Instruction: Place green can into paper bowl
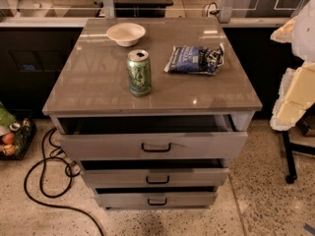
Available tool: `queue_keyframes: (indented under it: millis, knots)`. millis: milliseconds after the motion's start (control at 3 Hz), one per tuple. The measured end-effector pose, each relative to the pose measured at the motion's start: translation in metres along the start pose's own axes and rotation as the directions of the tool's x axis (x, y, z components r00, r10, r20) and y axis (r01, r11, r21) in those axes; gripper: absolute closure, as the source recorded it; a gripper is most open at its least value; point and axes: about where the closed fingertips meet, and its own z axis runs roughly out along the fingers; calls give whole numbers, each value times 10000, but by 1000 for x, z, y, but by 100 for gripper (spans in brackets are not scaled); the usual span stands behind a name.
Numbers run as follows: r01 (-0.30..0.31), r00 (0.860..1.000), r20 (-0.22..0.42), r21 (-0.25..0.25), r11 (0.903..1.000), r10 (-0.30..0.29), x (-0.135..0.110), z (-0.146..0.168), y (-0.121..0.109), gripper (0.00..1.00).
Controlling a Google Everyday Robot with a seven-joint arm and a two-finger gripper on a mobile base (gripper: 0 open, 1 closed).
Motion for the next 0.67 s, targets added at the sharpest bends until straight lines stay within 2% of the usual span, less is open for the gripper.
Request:
queue_keyframes:
  millis: [333,667]
  knots:
    - [0,10000,1,3,10000,0,0,0,0,0]
    - [-387,9989,268,580,9976,372,-7,6,-16,0]
